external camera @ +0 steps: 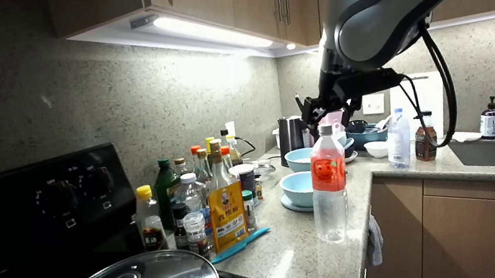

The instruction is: Pick up the bottle from the counter and put it on the floor

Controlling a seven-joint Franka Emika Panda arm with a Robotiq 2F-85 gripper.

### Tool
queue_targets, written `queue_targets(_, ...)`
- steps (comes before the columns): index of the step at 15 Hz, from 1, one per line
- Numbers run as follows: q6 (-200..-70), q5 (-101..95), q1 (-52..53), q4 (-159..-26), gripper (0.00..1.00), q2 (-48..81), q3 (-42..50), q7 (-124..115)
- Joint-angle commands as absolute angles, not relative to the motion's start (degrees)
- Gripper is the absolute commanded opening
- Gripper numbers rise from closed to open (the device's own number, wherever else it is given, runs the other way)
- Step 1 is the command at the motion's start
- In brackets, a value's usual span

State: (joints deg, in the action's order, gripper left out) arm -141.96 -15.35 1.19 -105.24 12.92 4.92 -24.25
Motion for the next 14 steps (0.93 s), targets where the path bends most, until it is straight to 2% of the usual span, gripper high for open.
queue_targets(1,-142.41,-13.38,1.40,-105.08,1.00,13.54,5.20,-25.44)
queue_targets(8,-135.91,9.30,-2.15,-103.99,1.00,14.04,0.51,-10.76)
queue_targets(9,-134.95,11.07,-2.36,-103.85,0.83,13.96,0.29,-8.94)
queue_targets(10,-133.77,12.45,-2.54,-103.56,0.73,13.96,0.15,-7.31)
queue_targets(13,-130.65,14.71,-2.81,-102.46,0.53,14.00,0.24,-5.12)
queue_targets(14,-130.23,13.79,-2.50,-102.20,0.87,14.03,0.75,-6.27)
